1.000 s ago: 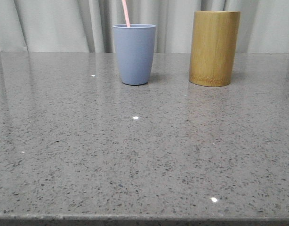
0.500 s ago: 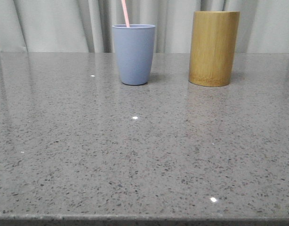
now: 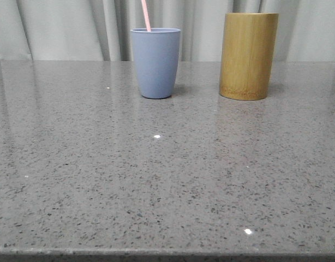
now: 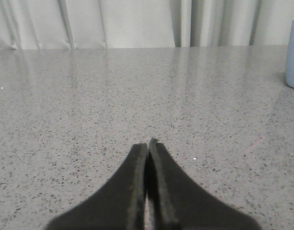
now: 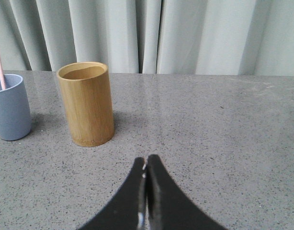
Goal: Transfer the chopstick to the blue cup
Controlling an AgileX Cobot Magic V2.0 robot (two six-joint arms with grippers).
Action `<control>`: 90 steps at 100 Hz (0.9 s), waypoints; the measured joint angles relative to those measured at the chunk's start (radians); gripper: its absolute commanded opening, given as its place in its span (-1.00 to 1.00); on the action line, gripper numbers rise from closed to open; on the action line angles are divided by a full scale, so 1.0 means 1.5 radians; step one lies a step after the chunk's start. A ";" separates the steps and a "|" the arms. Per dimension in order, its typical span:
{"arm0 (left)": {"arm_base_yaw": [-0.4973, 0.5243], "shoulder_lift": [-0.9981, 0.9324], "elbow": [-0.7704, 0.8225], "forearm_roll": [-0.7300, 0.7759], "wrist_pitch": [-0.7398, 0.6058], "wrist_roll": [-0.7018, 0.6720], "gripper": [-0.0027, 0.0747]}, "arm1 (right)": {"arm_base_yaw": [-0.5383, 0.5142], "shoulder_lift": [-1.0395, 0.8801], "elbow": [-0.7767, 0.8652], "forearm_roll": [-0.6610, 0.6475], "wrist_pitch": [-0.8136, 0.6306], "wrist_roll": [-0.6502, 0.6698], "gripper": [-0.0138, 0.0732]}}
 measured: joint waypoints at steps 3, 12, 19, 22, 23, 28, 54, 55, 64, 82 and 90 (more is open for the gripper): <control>0.000 0.000 0.000 0.000 0.000 0.000 -0.98 | 0.000 0.000 0.000 0.000 0.000 0.000 -0.93; 0.000 0.000 0.000 0.000 0.000 0.000 -0.98 | 0.000 0.000 0.000 0.000 0.000 0.000 -0.93; 0.000 0.000 0.000 0.000 0.000 0.000 -0.98 | 0.000 0.000 0.000 0.000 0.000 0.000 -0.93; 0.000 0.000 0.000 0.000 0.000 0.000 -0.98 | 0.000 0.000 0.000 0.000 0.000 0.000 -0.93; 0.000 0.000 0.000 0.000 0.000 0.000 -0.98 | 0.000 0.000 0.000 0.000 0.000 0.000 -0.93; 0.000 0.000 0.000 0.000 0.000 0.000 -0.98 | 0.000 0.000 0.000 0.000 0.000 0.000 -0.93; 0.000 0.000 0.000 0.000 0.000 0.000 -0.98 | 0.000 0.000 0.000 0.000 0.000 0.000 -0.93; 0.000 0.000 0.000 0.000 0.000 0.000 -0.98 | 0.000 0.000 0.000 0.000 0.000 0.000 -0.93; 0.000 0.000 0.000 0.000 0.000 0.000 -0.98 | 0.000 0.000 0.006 0.000 -0.003 0.000 -0.93; 0.000 0.000 0.000 0.000 0.000 0.000 -0.98 | 0.000 0.000 0.043 0.000 -0.009 0.000 -0.93; 0.000 0.000 0.000 0.000 0.000 0.000 -0.98 | 0.000 0.000 0.065 -0.002 -0.032 0.000 -0.93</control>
